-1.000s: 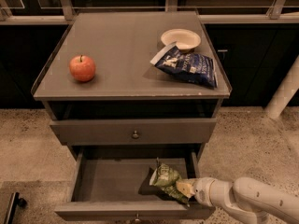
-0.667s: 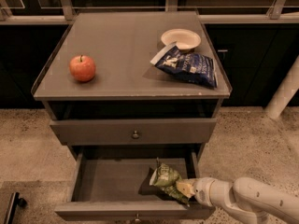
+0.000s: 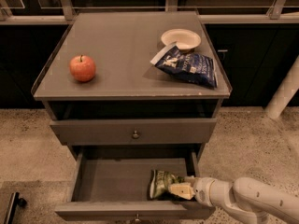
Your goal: Place green jalapeno chip bag into middle drawer
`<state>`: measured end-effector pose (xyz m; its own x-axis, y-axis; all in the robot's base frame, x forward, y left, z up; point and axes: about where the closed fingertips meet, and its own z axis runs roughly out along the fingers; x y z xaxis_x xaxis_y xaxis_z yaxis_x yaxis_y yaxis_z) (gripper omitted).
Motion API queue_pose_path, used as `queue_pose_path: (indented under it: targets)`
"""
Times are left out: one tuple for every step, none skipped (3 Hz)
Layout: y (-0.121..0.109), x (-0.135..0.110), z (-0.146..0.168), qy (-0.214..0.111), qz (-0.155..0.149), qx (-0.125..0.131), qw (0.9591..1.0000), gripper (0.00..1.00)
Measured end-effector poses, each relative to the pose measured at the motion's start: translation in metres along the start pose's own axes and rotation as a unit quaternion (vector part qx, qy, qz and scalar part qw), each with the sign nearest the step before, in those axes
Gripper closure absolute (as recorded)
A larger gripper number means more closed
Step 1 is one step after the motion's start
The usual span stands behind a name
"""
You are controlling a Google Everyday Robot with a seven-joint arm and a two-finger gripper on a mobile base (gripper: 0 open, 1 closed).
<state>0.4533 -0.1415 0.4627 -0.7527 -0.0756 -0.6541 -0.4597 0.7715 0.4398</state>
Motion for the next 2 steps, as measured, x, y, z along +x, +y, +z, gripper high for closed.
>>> queue_pose_path:
  targets:
    - [0.0000,0.0000,0.0000,0.000,0.000,0.000,1.0000,0.00]
    - [0.0001,0.0000,0.0001,0.000,0.000,0.000,1.0000,0.00]
